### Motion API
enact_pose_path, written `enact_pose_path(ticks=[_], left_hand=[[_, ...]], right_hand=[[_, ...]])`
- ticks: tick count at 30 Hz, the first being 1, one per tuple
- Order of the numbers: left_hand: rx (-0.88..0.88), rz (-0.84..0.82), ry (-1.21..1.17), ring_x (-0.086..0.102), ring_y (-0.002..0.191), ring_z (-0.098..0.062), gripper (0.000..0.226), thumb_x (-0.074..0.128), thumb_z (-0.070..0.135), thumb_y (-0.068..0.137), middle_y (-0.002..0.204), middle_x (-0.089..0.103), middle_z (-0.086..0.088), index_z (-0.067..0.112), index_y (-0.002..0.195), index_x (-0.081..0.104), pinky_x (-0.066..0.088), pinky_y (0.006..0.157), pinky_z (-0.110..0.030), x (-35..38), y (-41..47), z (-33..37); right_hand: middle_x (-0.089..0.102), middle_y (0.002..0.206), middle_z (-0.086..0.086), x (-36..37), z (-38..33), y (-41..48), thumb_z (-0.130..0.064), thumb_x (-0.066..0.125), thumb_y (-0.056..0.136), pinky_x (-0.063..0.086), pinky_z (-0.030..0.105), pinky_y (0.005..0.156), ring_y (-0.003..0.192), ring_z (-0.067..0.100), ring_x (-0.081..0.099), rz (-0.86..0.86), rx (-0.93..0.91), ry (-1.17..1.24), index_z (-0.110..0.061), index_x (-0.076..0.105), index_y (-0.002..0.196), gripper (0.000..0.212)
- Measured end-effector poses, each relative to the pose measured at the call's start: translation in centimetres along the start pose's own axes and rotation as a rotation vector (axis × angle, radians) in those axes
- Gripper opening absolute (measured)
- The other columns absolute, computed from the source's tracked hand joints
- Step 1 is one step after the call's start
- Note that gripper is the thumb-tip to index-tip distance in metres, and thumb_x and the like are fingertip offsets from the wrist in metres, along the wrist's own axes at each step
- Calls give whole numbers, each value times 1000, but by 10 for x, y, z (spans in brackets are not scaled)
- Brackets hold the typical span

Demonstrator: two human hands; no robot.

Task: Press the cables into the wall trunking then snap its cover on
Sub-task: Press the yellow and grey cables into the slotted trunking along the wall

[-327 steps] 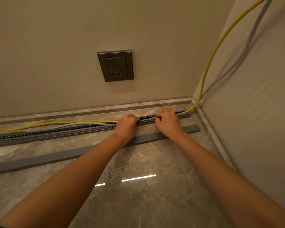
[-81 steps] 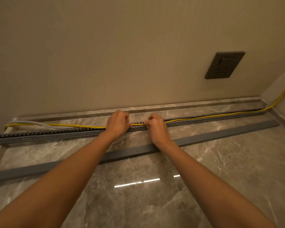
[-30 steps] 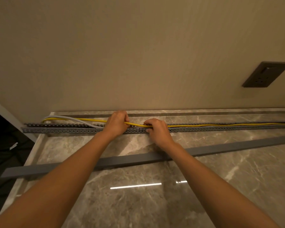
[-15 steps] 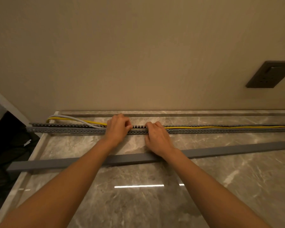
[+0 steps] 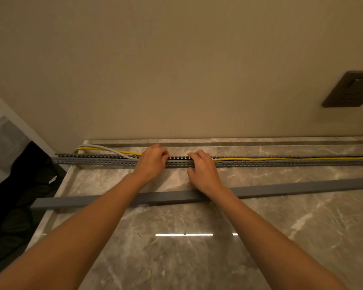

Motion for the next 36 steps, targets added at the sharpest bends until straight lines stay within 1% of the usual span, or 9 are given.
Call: enact_pose_path(ticks=[5, 9, 14, 17, 19, 22, 28, 32, 36], left_hand=[[-47, 60, -90, 58, 106, -31, 21, 51, 2, 91, 111, 65, -18, 1, 104, 67, 45, 92, -35, -23, 6, -32], [-114, -23, -44, 58, 109, -30, 19, 55, 12, 91, 115, 66, -15, 5, 103, 68, 48, 94, -40, -32, 11, -71], [-157, -118, 88, 64, 95, -28, 34, 67, 41, 81, 98, 72, -13, 9, 92, 71, 48, 80, -37, -46, 12, -114], [-128, -222, 77, 57, 79, -24, 37, 65, 49, 79, 77, 63, -8, 12, 81, 68, 40, 66, -32, -47, 16, -125], [-95, -289, 15, 49, 63, -17, 35, 65, 47, 81, 60, 52, -2, 15, 67, 60, 31, 53, -28, -47, 19, -129], [-55, -344, -57, 39, 50, -9, 39, 64, 43, 84, 52, 45, 2, 16, 57, 54, 27, 48, -25, -50, 24, -139], [-47, -351, -172, 44, 55, -10, 31, 69, 36, 81, 59, 52, 1, 18, 60, 55, 32, 50, -25, -52, 27, -152], [-24, -285, -246, 49, 64, -15, 24, 71, 28, 82, 62, 53, 2, 16, 66, 58, 37, 55, -27, -54, 23, -150], [9, -200, -192, 48, 67, -13, 17, 69, 24, 83, 62, 49, 8, 16, 74, 57, 33, 49, -21, -59, 15, -143]], right_hand=[[52, 125, 16, 16, -38, 11, -4, 49, 87, 33, 37, 106, 119, 30, 44, 3, -8, 51, -3, 51, 126, 39], [54, 121, 16, 31, -58, 20, -2, 48, 87, 35, 37, 103, 115, 31, 47, 22, 39, 55, -3, 56, 120, 35], [50, 123, 15, 47, -85, 29, -6, 52, 90, 36, 36, 103, 116, 28, 47, 22, 78, 78, -5, 56, 122, 32], [51, 121, 15, 56, -99, 38, -10, 57, 88, 38, 38, 101, 112, 30, 50, -12, 104, 83, -5, 60, 118, 31], [54, 119, 15, 60, -104, 41, -9, 58, 87, 39, 38, 99, 110, 30, 51, 6, 144, 103, -6, 61, 117, 30], [57, 116, 13, 61, -105, 43, -6, 61, 85, 43, 38, 97, 107, 29, 54, 60, 215, 118, -6, 64, 111, 26], [61, 105, 15, 59, -107, 46, -6, 65, 81, 43, 35, 82, 98, 30, 56, 71, 245, 88, -1, 65, 88, 9], [63, 104, 15, 59, -109, 46, -6, 63, 82, 43, 34, 78, 97, 30, 57, 77, 240, 55, -1, 66, 88, 8], [63, 103, 16, 59, -109, 42, -7, 61, 85, 44, 36, 77, 95, 30, 57, 95, 258, 35, 1, 63, 87, 8]])
Point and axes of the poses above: each hand's wrist, its own y-axis towards the middle knuckle, its own x-axis out of the palm, z = x × y, the point moved 8 cm from there along y, towards the middle knuckle
